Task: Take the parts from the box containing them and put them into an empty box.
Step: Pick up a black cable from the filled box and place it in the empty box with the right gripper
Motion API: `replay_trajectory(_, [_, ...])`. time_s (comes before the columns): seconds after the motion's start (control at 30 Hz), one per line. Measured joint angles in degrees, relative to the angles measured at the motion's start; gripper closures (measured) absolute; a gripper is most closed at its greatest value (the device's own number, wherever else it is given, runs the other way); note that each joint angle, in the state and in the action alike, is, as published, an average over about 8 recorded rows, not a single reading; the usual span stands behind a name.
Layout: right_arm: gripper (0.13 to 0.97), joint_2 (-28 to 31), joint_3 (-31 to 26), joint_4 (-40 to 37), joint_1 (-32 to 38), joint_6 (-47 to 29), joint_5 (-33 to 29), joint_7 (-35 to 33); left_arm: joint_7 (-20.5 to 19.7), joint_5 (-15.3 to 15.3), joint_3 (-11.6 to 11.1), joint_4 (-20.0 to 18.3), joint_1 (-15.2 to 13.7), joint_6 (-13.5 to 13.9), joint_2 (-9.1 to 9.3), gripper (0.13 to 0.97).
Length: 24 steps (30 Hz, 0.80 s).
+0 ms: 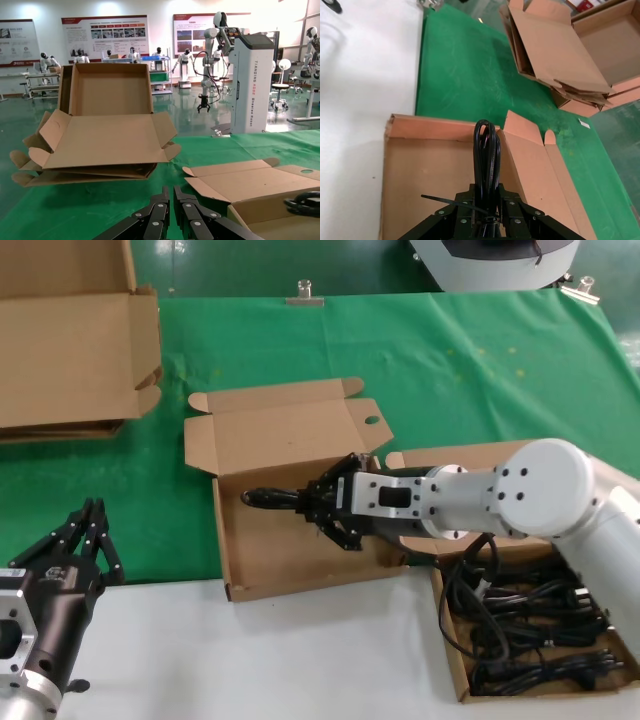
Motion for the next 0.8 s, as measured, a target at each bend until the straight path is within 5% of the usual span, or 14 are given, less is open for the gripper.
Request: replay_trajectory(0.8, [0.858,-7.2,1.0,-17.7,4.2,6.4,4.0,-11.8,0.0,0.0,0.0,0.0,0.0,0.0,0.00,0.925])
